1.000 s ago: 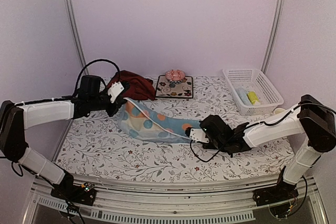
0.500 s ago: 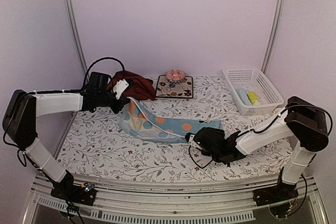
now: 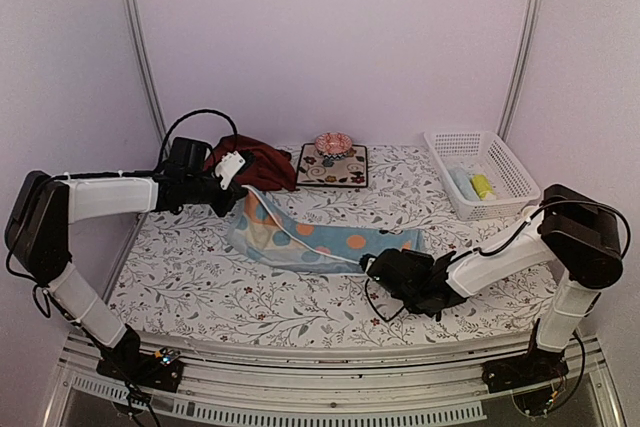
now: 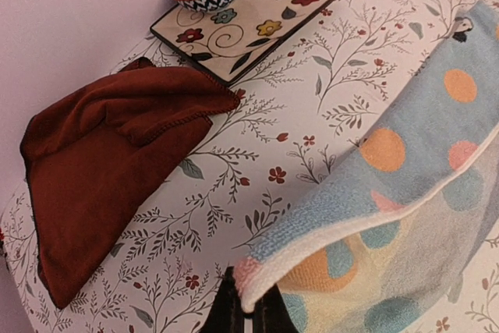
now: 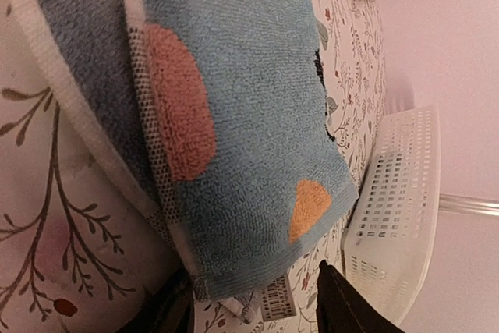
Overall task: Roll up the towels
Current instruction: Flatten out the towel at the center of the board.
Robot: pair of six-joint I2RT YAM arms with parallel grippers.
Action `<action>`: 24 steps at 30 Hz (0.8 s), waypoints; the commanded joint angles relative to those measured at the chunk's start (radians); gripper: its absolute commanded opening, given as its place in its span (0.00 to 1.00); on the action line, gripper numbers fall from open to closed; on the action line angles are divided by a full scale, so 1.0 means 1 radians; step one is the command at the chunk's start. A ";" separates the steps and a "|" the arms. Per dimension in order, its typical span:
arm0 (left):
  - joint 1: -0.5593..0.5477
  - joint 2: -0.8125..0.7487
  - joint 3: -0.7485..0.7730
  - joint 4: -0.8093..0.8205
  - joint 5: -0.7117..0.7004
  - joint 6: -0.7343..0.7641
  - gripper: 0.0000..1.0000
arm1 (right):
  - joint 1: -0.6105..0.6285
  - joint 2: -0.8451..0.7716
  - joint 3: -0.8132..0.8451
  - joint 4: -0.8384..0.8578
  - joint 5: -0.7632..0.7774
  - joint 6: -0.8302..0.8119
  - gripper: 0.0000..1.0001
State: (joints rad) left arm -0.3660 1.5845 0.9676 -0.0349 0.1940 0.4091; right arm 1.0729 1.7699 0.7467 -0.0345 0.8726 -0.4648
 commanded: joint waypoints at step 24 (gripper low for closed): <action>0.027 -0.143 -0.041 -0.003 0.044 0.050 0.00 | -0.061 -0.310 0.002 0.044 -0.121 0.049 0.02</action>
State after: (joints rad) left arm -0.3504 1.4998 0.9337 -0.0319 0.2111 0.4339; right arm 1.0252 1.5082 0.7437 0.0032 0.7895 -0.4572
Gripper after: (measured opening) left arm 0.023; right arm 0.017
